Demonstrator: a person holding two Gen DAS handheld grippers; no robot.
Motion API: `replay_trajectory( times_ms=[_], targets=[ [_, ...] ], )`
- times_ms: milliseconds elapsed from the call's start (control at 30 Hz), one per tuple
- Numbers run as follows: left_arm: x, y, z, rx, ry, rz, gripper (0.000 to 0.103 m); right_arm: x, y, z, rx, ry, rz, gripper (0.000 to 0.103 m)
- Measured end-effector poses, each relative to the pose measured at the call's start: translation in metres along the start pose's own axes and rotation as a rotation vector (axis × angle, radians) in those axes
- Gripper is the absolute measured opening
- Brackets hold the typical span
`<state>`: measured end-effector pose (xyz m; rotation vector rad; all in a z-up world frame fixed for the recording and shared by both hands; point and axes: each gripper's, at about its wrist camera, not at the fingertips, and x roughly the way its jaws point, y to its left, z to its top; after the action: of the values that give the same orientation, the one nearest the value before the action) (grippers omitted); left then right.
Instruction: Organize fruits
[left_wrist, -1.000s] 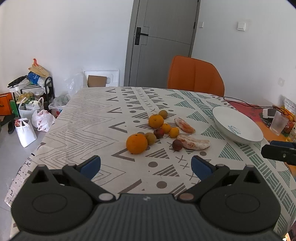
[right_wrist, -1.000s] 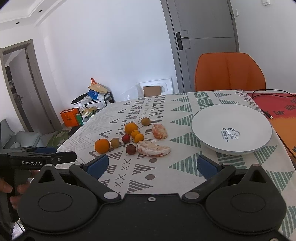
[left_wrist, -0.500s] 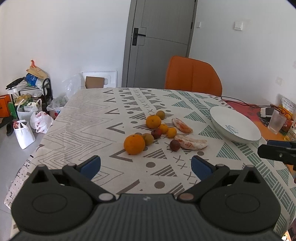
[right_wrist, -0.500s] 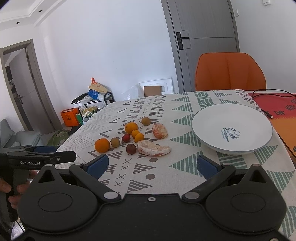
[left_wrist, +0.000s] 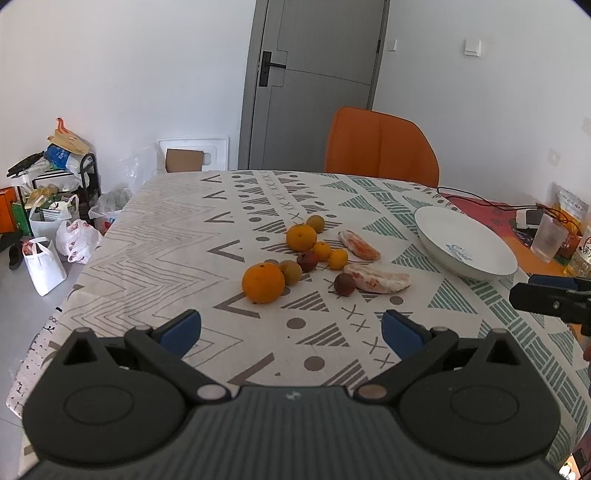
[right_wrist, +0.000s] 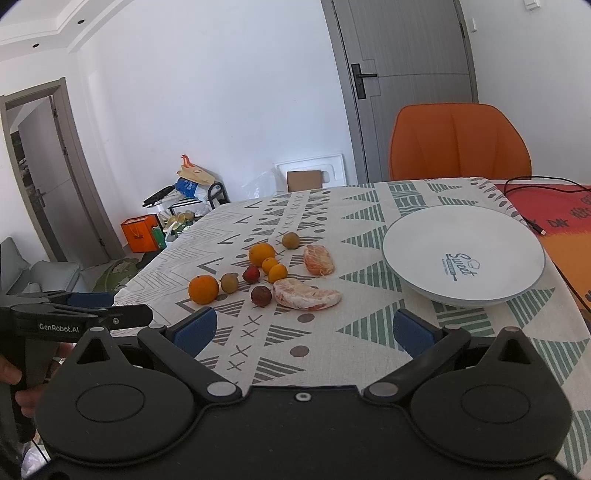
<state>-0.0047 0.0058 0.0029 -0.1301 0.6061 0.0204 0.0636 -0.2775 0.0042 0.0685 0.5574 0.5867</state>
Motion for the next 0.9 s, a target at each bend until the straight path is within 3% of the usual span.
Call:
replay_trajectory(
  times_ms=[567,900],
  targets=[
    [0.000,0.000,0.001,-0.003,-0.009,0.000,0.103,0.002,-0.002,-0.002,0.020,0.013,0.033,0.103],
    [0.011,0.007,0.000,-0.005,-0.019,-0.003,0.103,0.013,-0.002,-0.006,0.004,0.007,0.009,0.103]
  ],
)
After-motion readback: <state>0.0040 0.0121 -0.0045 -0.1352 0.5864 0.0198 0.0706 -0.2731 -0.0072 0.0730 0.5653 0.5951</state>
